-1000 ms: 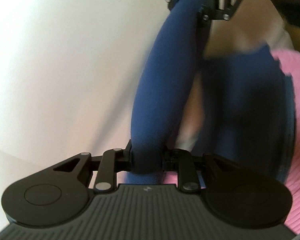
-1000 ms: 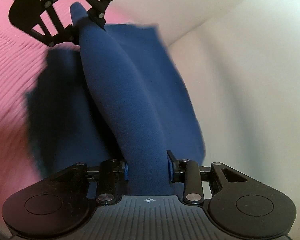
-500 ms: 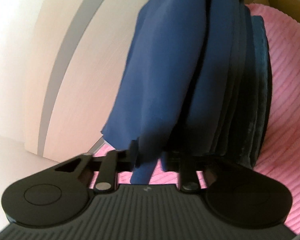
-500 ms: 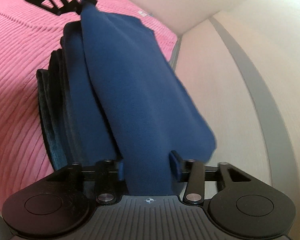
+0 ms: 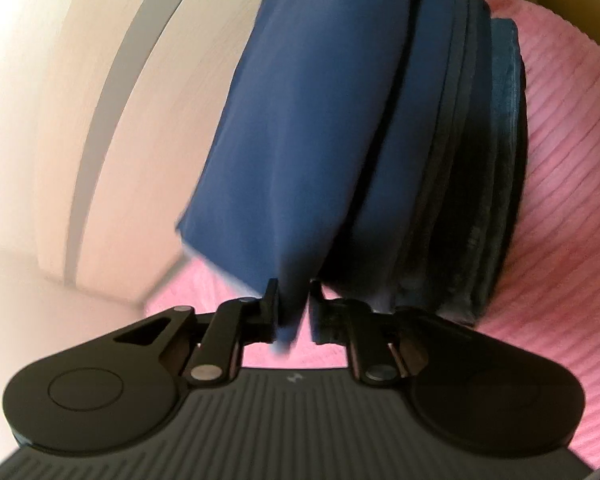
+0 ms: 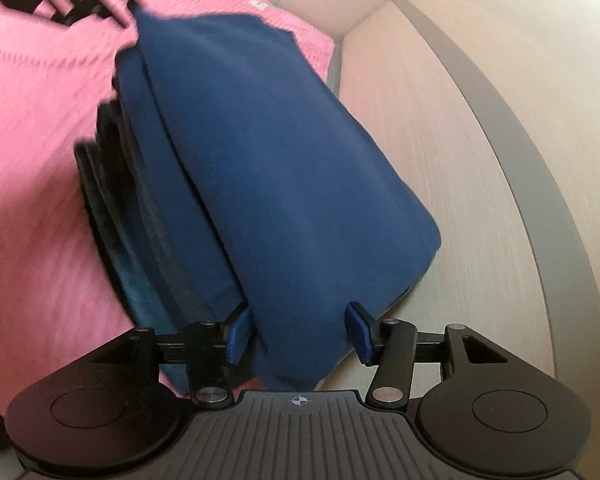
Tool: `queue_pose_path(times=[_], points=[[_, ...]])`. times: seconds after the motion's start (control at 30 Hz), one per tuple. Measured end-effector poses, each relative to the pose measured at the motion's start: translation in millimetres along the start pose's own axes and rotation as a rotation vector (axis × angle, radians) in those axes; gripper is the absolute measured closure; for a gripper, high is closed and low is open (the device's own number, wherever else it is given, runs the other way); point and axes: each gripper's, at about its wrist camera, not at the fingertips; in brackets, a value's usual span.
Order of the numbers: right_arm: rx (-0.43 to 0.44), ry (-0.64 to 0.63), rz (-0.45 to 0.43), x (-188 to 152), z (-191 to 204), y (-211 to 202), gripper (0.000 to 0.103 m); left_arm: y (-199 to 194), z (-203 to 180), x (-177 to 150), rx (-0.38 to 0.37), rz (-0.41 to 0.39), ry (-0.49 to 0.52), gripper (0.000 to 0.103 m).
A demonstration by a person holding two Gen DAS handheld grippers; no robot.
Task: Fold clothes
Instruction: 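Carry the folded navy top with both grippers onto the clothes stack, then release the navy top on the stack with both grippers and withdraw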
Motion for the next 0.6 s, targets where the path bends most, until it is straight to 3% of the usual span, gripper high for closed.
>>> queue_pose_path(times=[0.23,0.33,0.4,0.5,0.6], points=[[0.12,0.44,-0.18,-1.4,-57.1,-37.2,0.052,-18.6,32.4,11.2,-0.018,0.024,-0.291,0.09],[0.153,0.65,-0.23,-9.0,-80.8,-14.8,0.052,-17.0,44.4,25.3,-0.041,0.007,-0.395,0.09],[0.212,0.67,-0.195,-15.2,-77.3,6.2,0.052,-3.7,46.0,37.5,-0.072,-0.004,-0.439,0.09],[0.301,0.581,-0.144,-23.1,-61.9,26.1,0.052,24.9,26.7,40.6,-0.131,0.062,-0.391,0.094],[0.307,0.595,-0.149,-34.1,-60.8,20.9,0.052,39.4,-3.4,31.0,-0.145,0.118,-0.234,0.103]])
Point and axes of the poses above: each gripper's, at about its wrist camera, not at the fingertips, and y roughly the way its jaws point, z to its left, x to its top, and after that the axes turned 15 degrees about -y, right-handed
